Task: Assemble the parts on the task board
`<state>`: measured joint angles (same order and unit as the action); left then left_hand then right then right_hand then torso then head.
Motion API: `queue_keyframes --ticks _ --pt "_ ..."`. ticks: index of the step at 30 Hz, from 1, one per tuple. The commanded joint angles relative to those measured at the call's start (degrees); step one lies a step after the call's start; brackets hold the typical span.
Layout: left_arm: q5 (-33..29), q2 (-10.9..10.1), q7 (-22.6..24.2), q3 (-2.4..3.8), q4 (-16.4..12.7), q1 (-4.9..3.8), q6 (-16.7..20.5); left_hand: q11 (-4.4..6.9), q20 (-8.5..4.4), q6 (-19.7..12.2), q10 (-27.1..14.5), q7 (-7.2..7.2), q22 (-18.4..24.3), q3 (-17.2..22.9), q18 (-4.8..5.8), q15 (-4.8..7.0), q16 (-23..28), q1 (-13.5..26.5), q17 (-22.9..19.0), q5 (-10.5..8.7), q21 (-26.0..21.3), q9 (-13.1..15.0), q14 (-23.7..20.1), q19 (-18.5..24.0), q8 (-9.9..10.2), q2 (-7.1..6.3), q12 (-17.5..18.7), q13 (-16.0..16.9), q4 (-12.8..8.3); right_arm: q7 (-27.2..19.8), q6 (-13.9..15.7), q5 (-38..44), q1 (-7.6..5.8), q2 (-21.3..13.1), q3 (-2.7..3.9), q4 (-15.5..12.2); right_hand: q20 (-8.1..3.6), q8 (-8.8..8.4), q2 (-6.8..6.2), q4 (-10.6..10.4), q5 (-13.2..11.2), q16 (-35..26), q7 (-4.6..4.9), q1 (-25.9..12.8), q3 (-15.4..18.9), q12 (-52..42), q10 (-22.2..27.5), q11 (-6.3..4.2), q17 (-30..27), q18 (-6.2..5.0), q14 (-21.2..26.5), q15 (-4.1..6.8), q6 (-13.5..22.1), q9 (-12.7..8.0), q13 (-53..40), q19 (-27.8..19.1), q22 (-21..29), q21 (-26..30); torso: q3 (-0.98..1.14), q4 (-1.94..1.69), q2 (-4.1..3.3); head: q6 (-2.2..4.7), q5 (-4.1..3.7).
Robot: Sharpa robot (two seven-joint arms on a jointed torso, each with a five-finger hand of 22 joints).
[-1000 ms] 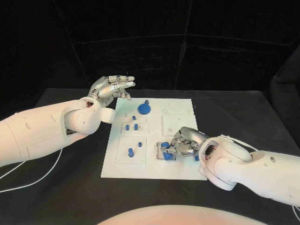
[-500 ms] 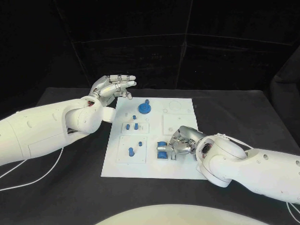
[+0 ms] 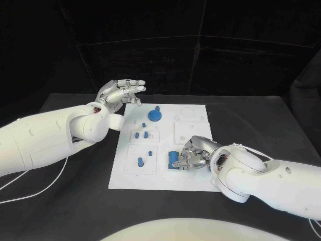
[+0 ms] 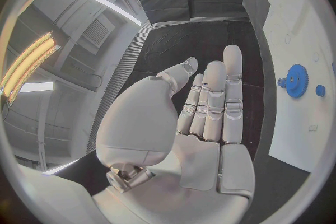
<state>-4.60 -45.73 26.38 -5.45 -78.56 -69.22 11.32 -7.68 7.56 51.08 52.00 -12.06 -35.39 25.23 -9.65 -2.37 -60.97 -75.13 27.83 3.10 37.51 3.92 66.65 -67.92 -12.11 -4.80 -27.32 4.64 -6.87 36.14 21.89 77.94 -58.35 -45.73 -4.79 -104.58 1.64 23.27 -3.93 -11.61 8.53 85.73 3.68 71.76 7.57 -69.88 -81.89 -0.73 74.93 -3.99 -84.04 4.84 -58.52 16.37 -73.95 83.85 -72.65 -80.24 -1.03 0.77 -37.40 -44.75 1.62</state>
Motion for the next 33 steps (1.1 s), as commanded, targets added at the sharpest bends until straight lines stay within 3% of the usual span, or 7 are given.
queue_keyframes --ticks 1,9,14,17,21,27,33 --pt "-0.06 -0.03 0.19 0.05 -0.12 -0.09 -0.65 0.0 0.13 -0.55 -0.59 0.02 0.05 -0.31 -0.79 0.05 -0.33 0.1 -0.05 0.22 -0.09 0.07 -0.49 0.37 -0.17 0.35 -0.2 -0.09 -0.15 -0.87 -1.02 1.73 -0.07 -0.07 0.03 -0.09 -0.23 0.36 0.44 0.69 0.16 0.07 -0.14 1.12 0.06 -0.13 -0.23 -0.14 7.02 0.45 -4.3 -0.14 -0.39 0.16 -0.1 0.23 -0.1 -0.3 -0.06 0.0 0.05 0.08 -0.14" --pt "-0.06 -0.03 0.15 0.05 -0.07 -0.09 -0.65 -0.01 0.14 -0.57 -0.62 0.02 0.05 -0.31 -0.79 0.05 -0.35 0.08 -0.07 0.23 -0.09 0.07 -0.5 0.38 -0.2 0.36 -0.24 -0.1 -0.17 -1.82 2.49 2.34 -0.07 -1.28 0.03 -0.42 -0.24 0.21 1.23 0.76 1.95 0.11 -0.04 0.91 0.85 -0.15 -0.36 -0.08 7.16 0.47 -4.33 -0.17 -0.02 0.22 -0.3 0.26 -0.17 -0.32 0.02 0.23 0.04 0.37 -0.33" --pt "-0.06 -0.03 0.12 0.05 -0.05 -0.09 -0.68 -0.01 0.14 -0.59 -0.65 0.01 0.04 -0.31 -0.79 0.05 -0.37 0.07 -0.08 0.23 -0.09 0.07 -0.52 0.39 -0.23 0.38 -0.28 -0.1 -0.19 -5.09 4.12 -1.32 -0.09 -4.73 0.05 -2.08 -0.11 -0.42 1.52 -0.74 2.76 -0.03 0.23 -1.29 2.57 0.4 -0.17 0.15 6.99 0.41 -4.29 -0.33 1.0 0.07 -0.11 0.13 0.12 -0.13 -0.03 0.08 0.06 0.63 -1.04" --pt "-0.06 -0.04 0.12 0.05 -0.04 -0.09 -0.68 -0.01 0.14 -0.59 -0.65 0.01 0.04 -0.31 -0.79 0.05 -0.37 0.07 -0.08 0.23 -0.09 0.07 -0.52 0.39 -0.23 0.38 -0.28 -0.1 -0.19 -6.44 3.33 -4.21 -0.36 -7.82 0.07 -2.76 0.06 -1.32 2.23 -0.63 4.71 0.03 0.64 -0.53 2.64 0.65 -0.05 0.46 7.15 0.42 -4.32 -0.58 2.12 -0.26 -0.06 0.13 0.08 -0.13 -0.08 0.18 0.15 0.65 -1.49" --pt "-0.06 -0.05 0.12 0.05 -0.05 -0.09 -0.72 -0.01 0.14 -0.59 -0.65 0.01 0.04 -0.31 -0.79 0.05 -0.37 0.07 -0.08 0.23 -0.09 0.07 -0.52 0.39 -0.23 0.38 -0.28 -0.1 -0.19 -7.14 1.47 -6.34 -0.81 -12.13 0.08 -2.97 0.4 -3.11 3.58 0.52 11.5 0.03 1.31 2.1 2.14 2.06 0.62 0.99 7.23 0.41 -4.33 -0.98 3.24 -1.14 0.72 0.07 0.14 -0.06 -0.08 0.21 0.06 0.91 -2.08" --pt "-0.06 0.13 0.11 0.04 -0.04 -0.08 -0.95 -0.01 0.14 -0.61 -0.68 0.01 0.04 -0.31 -0.79 0.05 -0.4 0.04 -0.1 0.23 -0.08 0.08 -0.54 0.41 -0.28 0.4 -0.35 -0.1 -0.22 -7.53 -0.3 -5.27 -1.03 -16.56 0.06 -3.16 0.63 -4.06 3.93 1.02 12.08 0.13 1.57 3.07 2.2 2.46 0.74 1.2 7.45 0.46 -4.37 -1.2 3.24 -1.74 0.88 0.16 -0.17 -0.22 -0.01 0.44 0.0 1.02 -2.65" --pt "-0.06 0.26 0.1 0.04 -0.08 -0.08 -1.17 -0.01 0.14 -0.61 -0.68 0.01 0.04 -0.31 -0.79 0.05 -0.4 0.04 -0.1 0.23 -0.08 0.08 -0.54 0.41 -0.28 0.4 -0.35 -0.1 -0.22 -6.51 -2.07 -1.91 -1.03 -17.54 0.04 -2.71 0.66 -3.92 4.04 1.01 11.45 0.21 1.16 3.0 2.95 2.57 0.53 0.93 7.62 0.48 -4.41 -1.08 1.08 -1.76 0.85 0.24 -0.42 -0.36 0.06 0.32 -0.05 0.87 -3.23"
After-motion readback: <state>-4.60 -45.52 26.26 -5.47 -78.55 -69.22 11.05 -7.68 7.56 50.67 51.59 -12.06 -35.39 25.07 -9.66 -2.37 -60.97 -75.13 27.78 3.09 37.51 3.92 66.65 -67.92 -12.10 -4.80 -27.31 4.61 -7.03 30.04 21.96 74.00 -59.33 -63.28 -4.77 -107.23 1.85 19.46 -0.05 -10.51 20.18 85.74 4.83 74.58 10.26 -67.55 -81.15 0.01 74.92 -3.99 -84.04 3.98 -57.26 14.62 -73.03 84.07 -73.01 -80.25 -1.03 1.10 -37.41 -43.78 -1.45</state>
